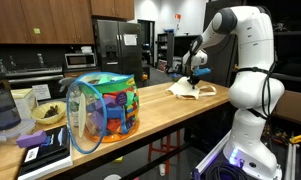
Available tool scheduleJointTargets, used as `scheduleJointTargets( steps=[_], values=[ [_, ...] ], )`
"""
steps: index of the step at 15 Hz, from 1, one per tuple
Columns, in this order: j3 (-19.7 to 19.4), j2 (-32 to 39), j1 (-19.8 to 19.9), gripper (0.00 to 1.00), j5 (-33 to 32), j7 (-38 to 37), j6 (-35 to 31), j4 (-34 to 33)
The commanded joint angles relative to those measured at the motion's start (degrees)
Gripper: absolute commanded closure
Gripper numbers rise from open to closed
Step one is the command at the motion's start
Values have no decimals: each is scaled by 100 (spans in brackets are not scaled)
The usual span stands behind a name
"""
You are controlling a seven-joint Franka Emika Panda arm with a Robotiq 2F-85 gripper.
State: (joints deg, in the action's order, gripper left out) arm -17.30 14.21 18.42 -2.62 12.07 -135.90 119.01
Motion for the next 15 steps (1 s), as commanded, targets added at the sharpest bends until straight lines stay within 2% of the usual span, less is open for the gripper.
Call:
scheduleJointTargets(
  steps=[1,8,15],
  values=[
    [76,-542,-27,99,114,-232,593,608],
    [527,-890,-344,99,862,-138,1365,957],
    [1118,-949,-969,99,1239,-22,1325,957]
  ],
)
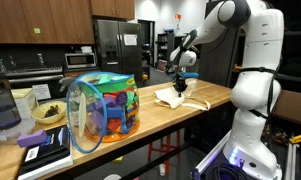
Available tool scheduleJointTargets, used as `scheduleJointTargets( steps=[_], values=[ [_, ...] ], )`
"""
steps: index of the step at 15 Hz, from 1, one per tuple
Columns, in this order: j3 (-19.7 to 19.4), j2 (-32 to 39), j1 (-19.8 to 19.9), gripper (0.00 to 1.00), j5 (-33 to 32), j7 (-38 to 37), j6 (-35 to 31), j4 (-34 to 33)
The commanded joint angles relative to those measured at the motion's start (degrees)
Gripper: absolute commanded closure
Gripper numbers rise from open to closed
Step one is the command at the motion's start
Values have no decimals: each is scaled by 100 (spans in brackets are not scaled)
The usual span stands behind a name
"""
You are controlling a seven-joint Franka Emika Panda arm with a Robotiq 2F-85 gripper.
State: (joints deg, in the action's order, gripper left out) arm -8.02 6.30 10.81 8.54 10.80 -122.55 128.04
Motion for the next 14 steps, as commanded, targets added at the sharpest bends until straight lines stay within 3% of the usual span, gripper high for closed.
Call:
scheduleJointTargets(
  steps=[1,8,14],
  values=[
    [278,-122,-301,99,114,108,-59,-6],
    [733,205,-794,99,-167,317,-477,-808],
    [872,864,-856,99,-143,316,-766,-1963]
  ],
)
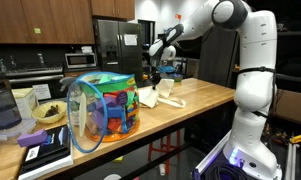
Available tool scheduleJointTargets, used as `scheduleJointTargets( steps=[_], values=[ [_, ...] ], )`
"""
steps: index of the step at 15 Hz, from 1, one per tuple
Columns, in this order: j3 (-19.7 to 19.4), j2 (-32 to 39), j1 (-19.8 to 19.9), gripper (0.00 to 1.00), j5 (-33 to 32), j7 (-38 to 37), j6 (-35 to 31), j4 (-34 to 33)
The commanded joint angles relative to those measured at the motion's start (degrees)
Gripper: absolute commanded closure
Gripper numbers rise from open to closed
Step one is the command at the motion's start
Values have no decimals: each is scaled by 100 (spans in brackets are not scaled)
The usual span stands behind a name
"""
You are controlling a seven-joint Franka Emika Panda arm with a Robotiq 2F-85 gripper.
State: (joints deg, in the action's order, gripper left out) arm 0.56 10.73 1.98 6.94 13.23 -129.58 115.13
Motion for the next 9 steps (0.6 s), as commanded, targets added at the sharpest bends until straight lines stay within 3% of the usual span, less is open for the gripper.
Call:
scheduleJointTargets(
  steps=[1,9],
  values=[
    [21,529,41,99,53,9,-59,-894],
    [-220,1375,211,99,-208,-445,-251,-2496]
  ],
)
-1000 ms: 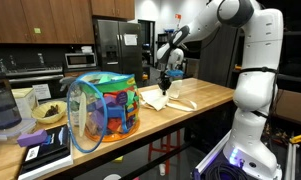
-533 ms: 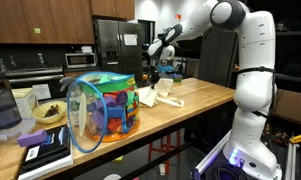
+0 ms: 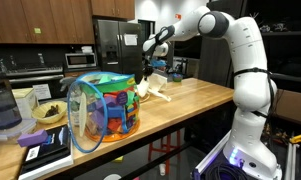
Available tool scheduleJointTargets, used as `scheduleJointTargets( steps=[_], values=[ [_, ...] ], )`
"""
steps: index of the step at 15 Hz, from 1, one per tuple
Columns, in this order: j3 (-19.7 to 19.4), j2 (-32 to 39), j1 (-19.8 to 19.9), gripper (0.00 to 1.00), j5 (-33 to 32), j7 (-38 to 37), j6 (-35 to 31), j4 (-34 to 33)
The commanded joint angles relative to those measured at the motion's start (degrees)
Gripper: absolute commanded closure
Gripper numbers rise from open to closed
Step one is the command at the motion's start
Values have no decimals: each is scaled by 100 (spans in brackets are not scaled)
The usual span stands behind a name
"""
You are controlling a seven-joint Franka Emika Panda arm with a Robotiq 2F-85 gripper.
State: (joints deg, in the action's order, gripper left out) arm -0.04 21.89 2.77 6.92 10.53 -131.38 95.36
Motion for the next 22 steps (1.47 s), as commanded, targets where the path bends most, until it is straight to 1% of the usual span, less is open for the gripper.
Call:
scheduleJointTargets(
  steps=[1,5,10,15,16,19,22],
  values=[
    [-260,272,182,99,-311,-233,-159,-562],
    [-671,124,444,99,-699,-517,-447,-430],
    [-1296,-63,727,99,-1360,-1034,-746,-226],
    [-1904,-461,888,99,-2054,-1627,-874,119],
    [-2009,-559,904,99,-2214,-1730,-876,226],
    [-2128,-915,944,99,-2565,-1780,-857,737],
    [-2120,-1414,912,99,-2874,-1864,-752,1588]
  ],
)
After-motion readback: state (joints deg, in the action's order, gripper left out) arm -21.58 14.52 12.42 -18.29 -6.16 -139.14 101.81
